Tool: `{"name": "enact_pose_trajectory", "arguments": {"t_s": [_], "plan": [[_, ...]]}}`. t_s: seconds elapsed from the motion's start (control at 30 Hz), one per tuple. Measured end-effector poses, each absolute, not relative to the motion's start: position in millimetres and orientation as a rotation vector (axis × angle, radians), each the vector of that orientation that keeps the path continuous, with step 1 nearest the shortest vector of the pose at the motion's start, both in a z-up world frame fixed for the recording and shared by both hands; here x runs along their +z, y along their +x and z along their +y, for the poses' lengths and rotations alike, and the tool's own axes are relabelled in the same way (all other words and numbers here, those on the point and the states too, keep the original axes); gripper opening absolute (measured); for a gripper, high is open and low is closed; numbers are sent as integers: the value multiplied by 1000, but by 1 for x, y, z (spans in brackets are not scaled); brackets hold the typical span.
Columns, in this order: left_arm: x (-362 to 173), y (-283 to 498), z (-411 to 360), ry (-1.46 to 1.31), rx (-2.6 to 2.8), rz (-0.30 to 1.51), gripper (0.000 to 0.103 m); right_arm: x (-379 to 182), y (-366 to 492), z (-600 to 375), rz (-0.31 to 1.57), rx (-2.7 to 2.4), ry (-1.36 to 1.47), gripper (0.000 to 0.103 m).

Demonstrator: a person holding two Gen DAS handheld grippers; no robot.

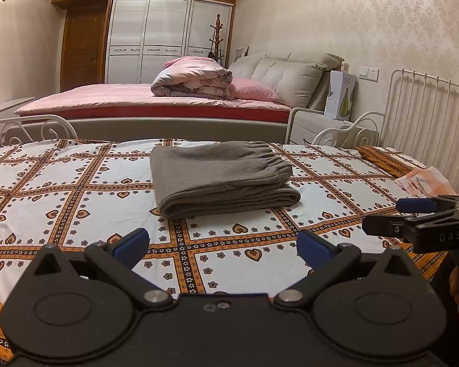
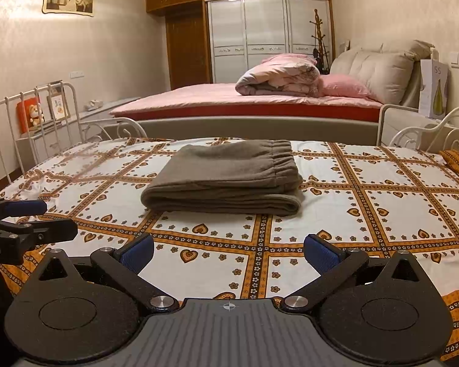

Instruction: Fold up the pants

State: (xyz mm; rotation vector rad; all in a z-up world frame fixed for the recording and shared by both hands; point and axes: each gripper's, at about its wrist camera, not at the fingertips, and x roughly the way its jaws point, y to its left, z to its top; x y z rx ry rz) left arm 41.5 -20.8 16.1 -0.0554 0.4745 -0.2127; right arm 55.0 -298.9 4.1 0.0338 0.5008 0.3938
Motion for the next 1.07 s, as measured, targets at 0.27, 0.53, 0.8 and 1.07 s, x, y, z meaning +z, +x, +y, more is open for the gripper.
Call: {"name": "enact_pose_trajectory", "arguments": {"t_s": [0.27,0.53,0.8,1.07], "plan": [[17,41,-20,-58,-214,470,97,4,56,-298,503,394,30,103],[17,40,-20,-52,-216,461,97,3,56,-298,500,394,30,103],[19,38,-19,-47,-213,429,96,3,56,-298,499,396,24,103],[19,39,-20,-54,-216,438,97,3,56,-298,497,399,18,103]]}}
